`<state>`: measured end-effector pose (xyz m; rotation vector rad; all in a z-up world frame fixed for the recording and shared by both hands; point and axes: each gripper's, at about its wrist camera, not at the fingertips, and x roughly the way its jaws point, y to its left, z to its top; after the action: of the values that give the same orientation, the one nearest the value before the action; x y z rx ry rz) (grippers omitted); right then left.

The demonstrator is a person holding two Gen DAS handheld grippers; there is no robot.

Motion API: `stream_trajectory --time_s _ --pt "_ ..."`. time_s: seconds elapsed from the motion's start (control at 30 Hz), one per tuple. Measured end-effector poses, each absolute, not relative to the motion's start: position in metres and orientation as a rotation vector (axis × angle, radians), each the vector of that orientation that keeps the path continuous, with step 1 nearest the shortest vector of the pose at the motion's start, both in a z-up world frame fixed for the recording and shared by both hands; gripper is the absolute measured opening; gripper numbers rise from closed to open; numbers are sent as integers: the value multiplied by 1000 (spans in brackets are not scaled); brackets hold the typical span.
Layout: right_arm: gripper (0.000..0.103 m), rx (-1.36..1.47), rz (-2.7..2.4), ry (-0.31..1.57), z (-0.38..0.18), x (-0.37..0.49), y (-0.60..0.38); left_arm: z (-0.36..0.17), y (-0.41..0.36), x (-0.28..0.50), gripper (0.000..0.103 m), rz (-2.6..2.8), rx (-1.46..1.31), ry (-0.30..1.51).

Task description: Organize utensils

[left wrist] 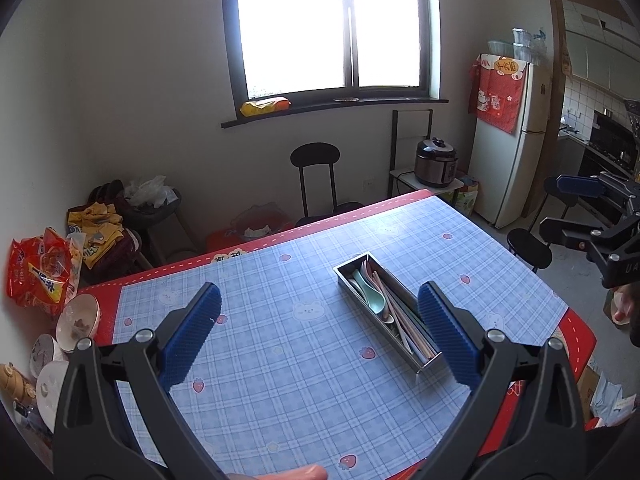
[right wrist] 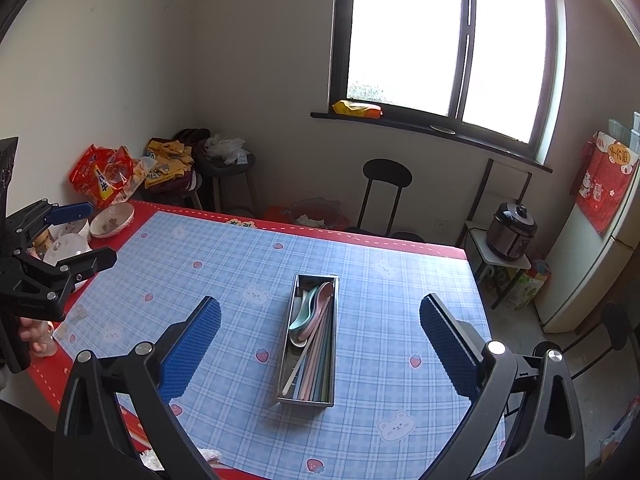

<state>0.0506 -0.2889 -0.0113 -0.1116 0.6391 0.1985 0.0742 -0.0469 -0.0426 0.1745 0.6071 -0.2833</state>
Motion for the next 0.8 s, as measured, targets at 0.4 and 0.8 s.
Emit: stream_trajectory --time_s 0.4,0.8 --pt "98 -121 195 645 -14 51 -287 -44 -43 78 97 -268 147 611" --pt "98 -123 200 641 -13 50 -286 -46 -48 77 97 -261 170 609"
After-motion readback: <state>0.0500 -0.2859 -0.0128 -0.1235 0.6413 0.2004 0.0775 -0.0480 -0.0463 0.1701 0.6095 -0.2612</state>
